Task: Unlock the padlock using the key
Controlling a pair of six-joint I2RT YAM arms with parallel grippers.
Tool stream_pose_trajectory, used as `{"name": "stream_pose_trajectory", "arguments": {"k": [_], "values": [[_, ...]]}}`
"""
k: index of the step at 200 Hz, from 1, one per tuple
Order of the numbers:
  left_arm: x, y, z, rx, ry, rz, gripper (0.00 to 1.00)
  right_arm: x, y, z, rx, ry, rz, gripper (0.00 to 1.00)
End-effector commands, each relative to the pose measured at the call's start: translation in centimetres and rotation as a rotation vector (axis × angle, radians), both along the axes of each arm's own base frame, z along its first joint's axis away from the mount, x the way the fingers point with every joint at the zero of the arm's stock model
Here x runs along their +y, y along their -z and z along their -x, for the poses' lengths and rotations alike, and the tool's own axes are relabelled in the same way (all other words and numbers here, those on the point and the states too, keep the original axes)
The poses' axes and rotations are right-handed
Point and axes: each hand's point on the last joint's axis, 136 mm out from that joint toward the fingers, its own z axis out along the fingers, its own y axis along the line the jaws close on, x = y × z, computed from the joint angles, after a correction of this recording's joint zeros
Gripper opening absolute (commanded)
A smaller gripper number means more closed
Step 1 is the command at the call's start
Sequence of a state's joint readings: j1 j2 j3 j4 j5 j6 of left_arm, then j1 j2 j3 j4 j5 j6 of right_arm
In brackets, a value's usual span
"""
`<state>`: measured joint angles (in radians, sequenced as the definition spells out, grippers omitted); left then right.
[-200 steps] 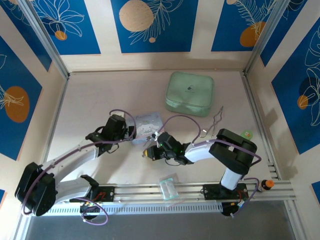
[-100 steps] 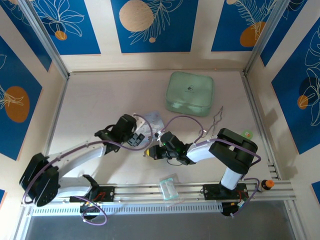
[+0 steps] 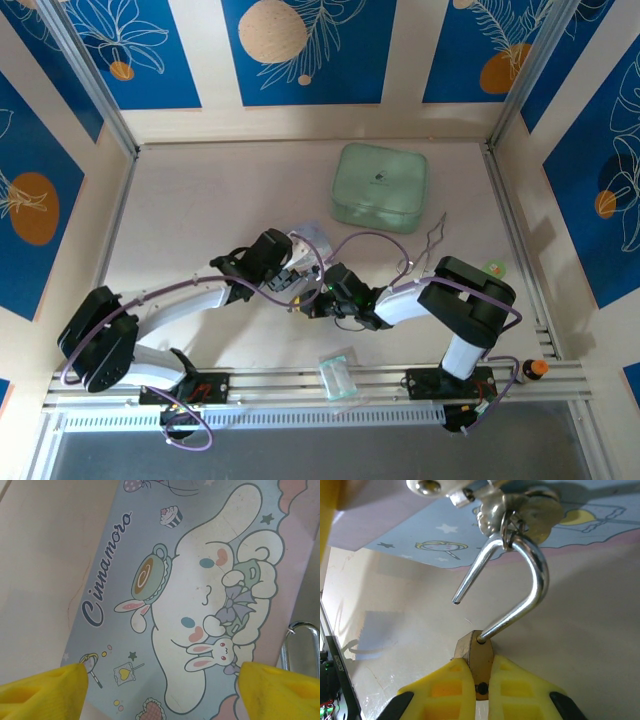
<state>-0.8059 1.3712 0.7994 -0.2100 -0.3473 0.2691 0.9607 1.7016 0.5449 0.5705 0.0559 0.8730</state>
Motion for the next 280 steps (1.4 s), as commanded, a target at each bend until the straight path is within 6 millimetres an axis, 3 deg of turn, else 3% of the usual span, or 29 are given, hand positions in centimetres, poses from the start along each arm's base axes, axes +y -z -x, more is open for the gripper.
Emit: {"name": "stream_pose_trajectory", "arguments": {"k": [1, 26, 50, 80, 97, 109, 121, 155, 231, 261, 280], "values": [[1.3, 2.7, 1.3, 0.062, 0.025, -0.102, 0.8, -2.8, 3.6, 1.4, 0.088, 0.03, 0.127, 0.03], [1.6, 2.2, 1.1, 0.015, -0.003, -0.113, 0.82, -2.9, 3.5, 1.1, 0.114, 0.059, 0.07, 0.03], [-0.4, -1.5, 0.9, -0.038, 0.07, 0.001, 0.82, -2.8, 3.8, 1.1, 0.114, 0.059, 0.089, 0.03], [-1.0, -5.8, -0.4, -0.092, 0.04, 0.035, 0.83, -2.4, 3.7, 1.3, 0.108, 0.053, 0.088, 0.03], [-2.8, -7.3, 0.6, -0.063, 0.129, 0.106, 0.83, -2.3, 3.8, 1.4, 0.105, 0.048, 0.092, 0.03], [-3.8, -6.4, 2.1, -0.002, 0.219, 0.102, 0.83, -2.3, 3.8, 1.4, 0.105, 0.046, 0.092, 0.03], [-3.5, -5.0, 2.8, 0.041, 0.24, 0.044, 0.83, -2.4, 3.8, 1.5, 0.103, 0.047, 0.093, 0.03], [-1.5, -1.9, 3.3, 0.108, 0.212, -0.08, 0.8, -2.6, 3.8, 1.5, 0.1, 0.051, 0.095, 0.03], [-1.5, 2.0, 3.8, 0.201, 0.184, -0.127, 0.79, -2.3, 4.1, 1.5, 0.104, 0.041, 0.103, 0.03], [-0.6, 3.8, 3.7, 0.232, 0.154, -0.203, 0.67, -2.3, 4.0, 1.5, 0.108, 0.048, 0.091, 0.03], [0.3, 4.7, 3.7, 0.244, 0.134, -0.277, 0.51, -2.3, 3.9, 1.5, 0.125, 0.059, 0.069, 0.03]]}}
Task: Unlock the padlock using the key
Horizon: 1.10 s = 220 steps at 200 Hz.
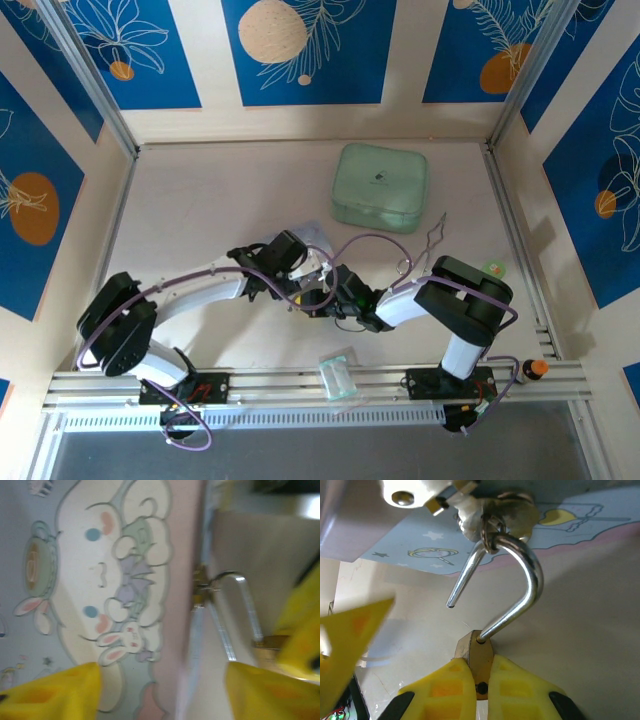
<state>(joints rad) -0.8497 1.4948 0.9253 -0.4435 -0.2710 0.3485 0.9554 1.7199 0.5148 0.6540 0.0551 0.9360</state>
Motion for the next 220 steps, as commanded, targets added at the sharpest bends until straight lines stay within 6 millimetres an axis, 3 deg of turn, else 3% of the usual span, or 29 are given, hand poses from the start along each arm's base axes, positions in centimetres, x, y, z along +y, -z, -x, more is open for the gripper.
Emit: {"name": "stream_pose_trajectory", "arguments": {"k": [1, 35, 47, 81, 93, 134, 220], "values": [[1.6, 1.9, 1.0, 0.049, -0.01, -0.114, 0.51, -2.1, 3.8, 1.7, 0.1, 0.014, 0.111, 0.03], [2.3, 2.8, 1.5, 0.052, -0.008, -0.164, 0.46, -2.4, 4.2, 1.6, 0.131, 0.06, 0.093, 0.02], [2.6, 3.3, 1.7, 0.058, -0.007, -0.177, 0.4, -2.6, 4.2, 1.4, 0.133, 0.089, 0.066, 0.02], [3.3, 4.1, 1.9, 0.035, -0.002, -0.2, 0.37, -2.7, 4.1, 0.5, 0.152, 0.157, 0.003, 0.0], [3.4, 4.4, 1.9, 0.021, 0.0, -0.199, 0.31, -2.4, 4.0, 0.3, 0.157, 0.161, -0.017, 0.0], [3.8, 5.7, 2.4, 0.03, 0.012, -0.225, 0.3, -2.3, 3.7, -0.5, 0.147, 0.188, -0.04, 0.0], [3.5, 6.1, 3.6, 0.051, 0.069, -0.195, 0.29, -2.1, 2.4, -2.7, 0.13, 0.255, -0.102, 0.0]]}}
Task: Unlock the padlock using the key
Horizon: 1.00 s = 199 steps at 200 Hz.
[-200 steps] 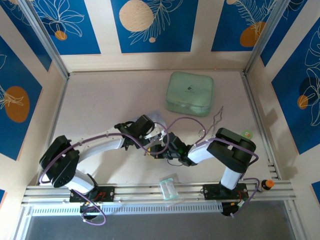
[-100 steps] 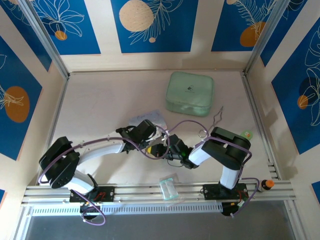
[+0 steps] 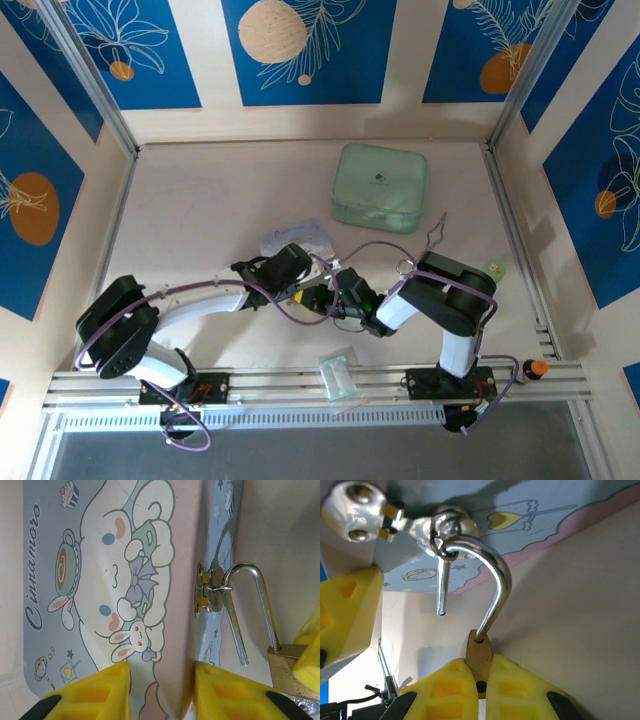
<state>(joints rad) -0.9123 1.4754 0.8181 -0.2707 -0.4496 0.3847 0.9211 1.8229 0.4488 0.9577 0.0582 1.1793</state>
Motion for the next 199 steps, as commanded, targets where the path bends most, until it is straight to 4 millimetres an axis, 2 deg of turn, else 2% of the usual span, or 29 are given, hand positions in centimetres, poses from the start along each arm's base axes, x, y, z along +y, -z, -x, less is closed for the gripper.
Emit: {"name": "stream_pose_trajectory", "arguments": {"k": [1, 98, 199], "values": [[3.2, 5.9, 4.4, 0.233, 0.046, -0.147, 0.29, -1.9, 2.5, -1.0, 0.035, 0.084, 0.088, 0.0], [3.0, 5.8, 4.6, 0.241, 0.047, -0.127, 0.3, -3.2, 0.5, -3.6, 0.002, 0.183, 0.062, 0.0], [3.1, 5.7, 4.6, 0.239, 0.044, -0.128, 0.3, -4.3, 0.4, -4.6, 0.004, 0.21, 0.047, 0.0]]}}
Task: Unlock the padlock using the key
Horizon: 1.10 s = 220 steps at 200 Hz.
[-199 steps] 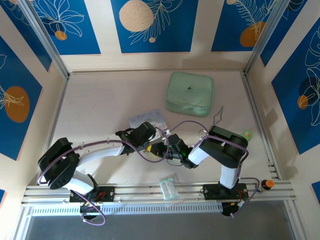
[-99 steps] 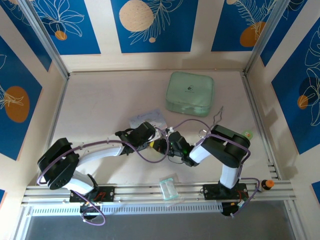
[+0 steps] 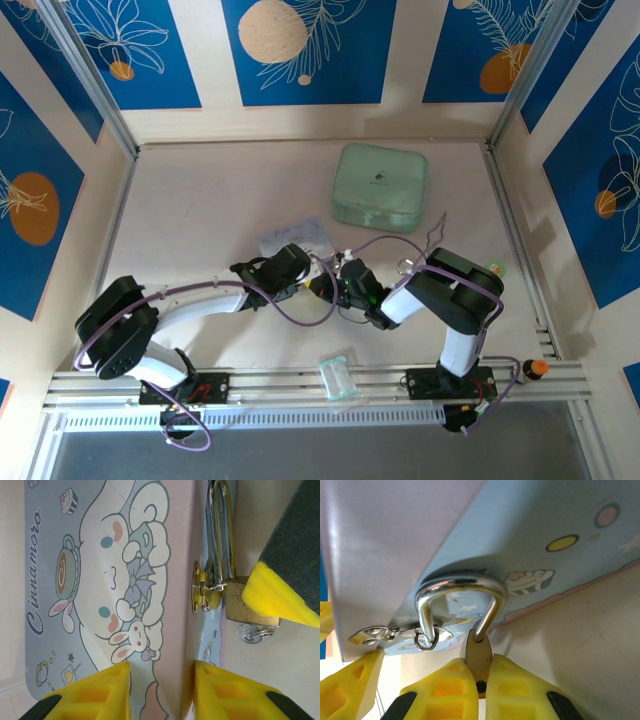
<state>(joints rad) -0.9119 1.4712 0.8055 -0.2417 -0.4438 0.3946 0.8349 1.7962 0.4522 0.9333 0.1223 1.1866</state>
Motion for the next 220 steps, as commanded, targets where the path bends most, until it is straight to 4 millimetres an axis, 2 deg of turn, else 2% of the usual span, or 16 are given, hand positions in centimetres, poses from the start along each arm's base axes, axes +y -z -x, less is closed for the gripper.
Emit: {"name": "stream_pose_trajectory", "arguments": {"k": [1, 45, 114, 137, 166, 193, 211, 220], "values": [[3.3, 5.8, 4.7, 0.248, 0.034, -0.142, 0.3, -1.7, 1.0, -0.8, 0.027, 0.063, 0.032, 0.0], [3.3, 5.7, 4.7, 0.244, 0.035, -0.139, 0.3, -2.3, 0.8, -1.0, 0.039, 0.089, 0.006, 0.0], [3.3, 5.5, 4.5, 0.232, 0.032, -0.138, 0.31, -2.2, 0.9, -1.2, 0.09, 0.088, -0.079, 0.0], [3.4, 5.5, 4.3, 0.225, 0.023, -0.139, 0.31, -2.3, 1.8, -0.5, 0.113, 0.074, -0.038, 0.0], [3.7, 4.9, 3.4, 0.176, -0.008, -0.157, 0.33, -3.4, 4.3, 1.2, 0.234, 0.068, 0.028, 0.0], [3.8, 3.7, 2.3, 0.122, -0.049, -0.16, 0.43, -4.5, 6.3, 3.1, 0.349, 0.03, 0.094, 0.0], [3.4, 3.0, 1.7, 0.091, -0.064, -0.137, 0.53, -5.2, 7.0, 4.2, 0.395, -0.004, 0.144, 0.0], [3.4, 2.7, 1.3, 0.072, -0.077, -0.131, 0.61, -5.4, 7.2, 4.7, 0.427, -0.034, 0.167, 0.0]]}}
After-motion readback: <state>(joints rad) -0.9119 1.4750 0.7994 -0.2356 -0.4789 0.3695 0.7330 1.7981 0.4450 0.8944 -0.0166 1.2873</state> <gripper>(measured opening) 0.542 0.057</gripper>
